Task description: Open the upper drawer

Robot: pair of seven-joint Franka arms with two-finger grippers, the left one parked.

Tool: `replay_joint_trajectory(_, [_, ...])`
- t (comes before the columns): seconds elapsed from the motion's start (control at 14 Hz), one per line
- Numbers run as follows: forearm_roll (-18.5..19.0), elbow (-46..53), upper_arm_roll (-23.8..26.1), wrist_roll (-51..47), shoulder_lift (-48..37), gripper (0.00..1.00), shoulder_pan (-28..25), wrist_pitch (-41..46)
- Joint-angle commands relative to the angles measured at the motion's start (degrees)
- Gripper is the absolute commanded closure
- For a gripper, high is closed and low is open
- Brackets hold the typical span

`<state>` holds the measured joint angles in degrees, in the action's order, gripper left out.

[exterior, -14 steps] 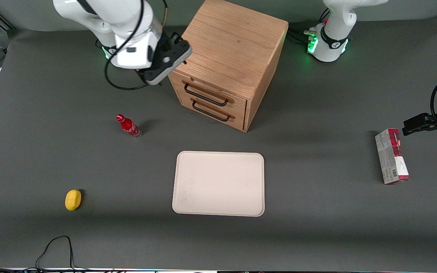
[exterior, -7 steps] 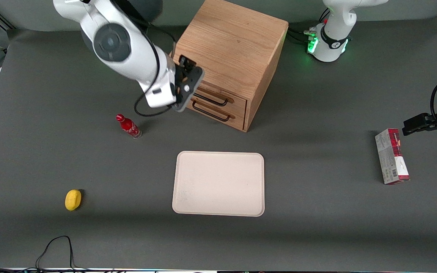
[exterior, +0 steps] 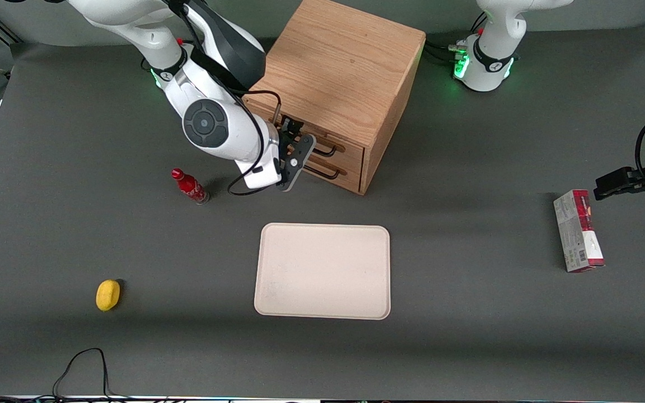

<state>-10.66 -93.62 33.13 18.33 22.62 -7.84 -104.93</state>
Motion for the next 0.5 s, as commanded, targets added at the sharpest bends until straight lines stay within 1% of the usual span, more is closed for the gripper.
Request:
replay_joint_trajectory(0.0, [-0.9,-0.7,0.3,1.5,-0.1,0.00,0.0,-1.5])
replay_joint_trajectory(0.29, [-0.1,-4.0,0.3,1.5,0.4,0.00,-0.1,-6.7])
replay_joint_trajectory(0.43, [2.5,-3.7,0.3,1.6,1.8,0.00,-0.1,-7.3])
